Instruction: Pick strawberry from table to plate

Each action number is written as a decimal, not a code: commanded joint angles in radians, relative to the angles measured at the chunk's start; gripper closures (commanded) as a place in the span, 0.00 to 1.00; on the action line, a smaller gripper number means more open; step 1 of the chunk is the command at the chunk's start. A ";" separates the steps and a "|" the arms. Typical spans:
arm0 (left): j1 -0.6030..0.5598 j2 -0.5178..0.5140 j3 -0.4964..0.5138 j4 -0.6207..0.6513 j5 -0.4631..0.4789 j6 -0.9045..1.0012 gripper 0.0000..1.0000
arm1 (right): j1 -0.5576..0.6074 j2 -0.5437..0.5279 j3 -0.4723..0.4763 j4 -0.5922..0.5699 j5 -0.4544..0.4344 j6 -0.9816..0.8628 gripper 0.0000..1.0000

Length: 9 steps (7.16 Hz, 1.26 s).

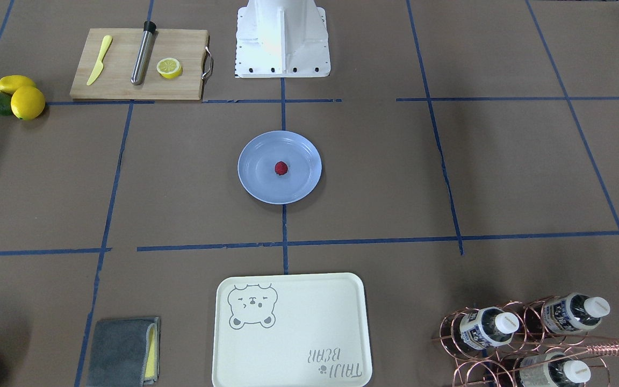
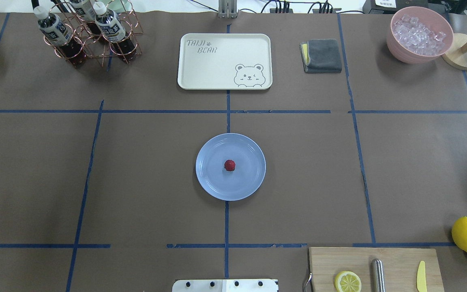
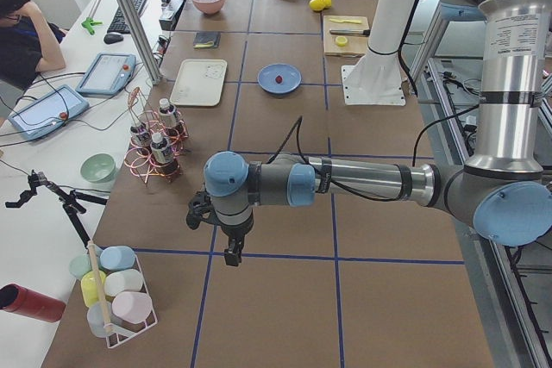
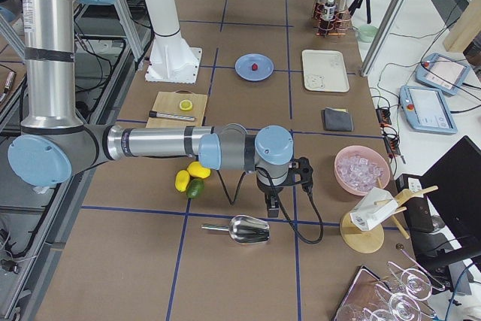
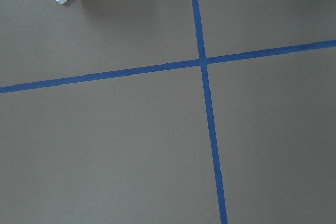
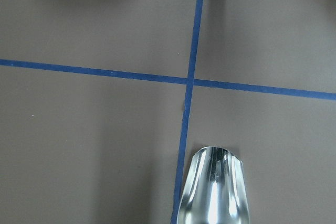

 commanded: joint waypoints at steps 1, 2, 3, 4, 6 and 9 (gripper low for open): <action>0.001 -0.003 -0.001 0.000 -0.004 -0.038 0.00 | 0.000 0.002 -0.032 0.028 -0.018 0.004 0.00; 0.001 0.003 0.002 0.000 -0.004 -0.050 0.00 | 0.000 0.002 -0.037 0.037 -0.016 0.006 0.00; 0.001 0.005 0.006 0.000 -0.004 -0.051 0.00 | 0.000 0.002 -0.037 0.037 -0.013 0.007 0.00; 0.001 0.006 0.005 0.000 -0.004 -0.051 0.00 | 0.000 0.004 -0.037 0.037 -0.007 0.009 0.00; 0.002 0.005 0.009 0.000 -0.006 -0.051 0.00 | 0.000 0.002 -0.035 0.036 0.027 0.010 0.00; 0.002 0.005 0.009 0.000 -0.006 -0.051 0.00 | 0.000 0.002 -0.037 0.036 0.033 0.012 0.00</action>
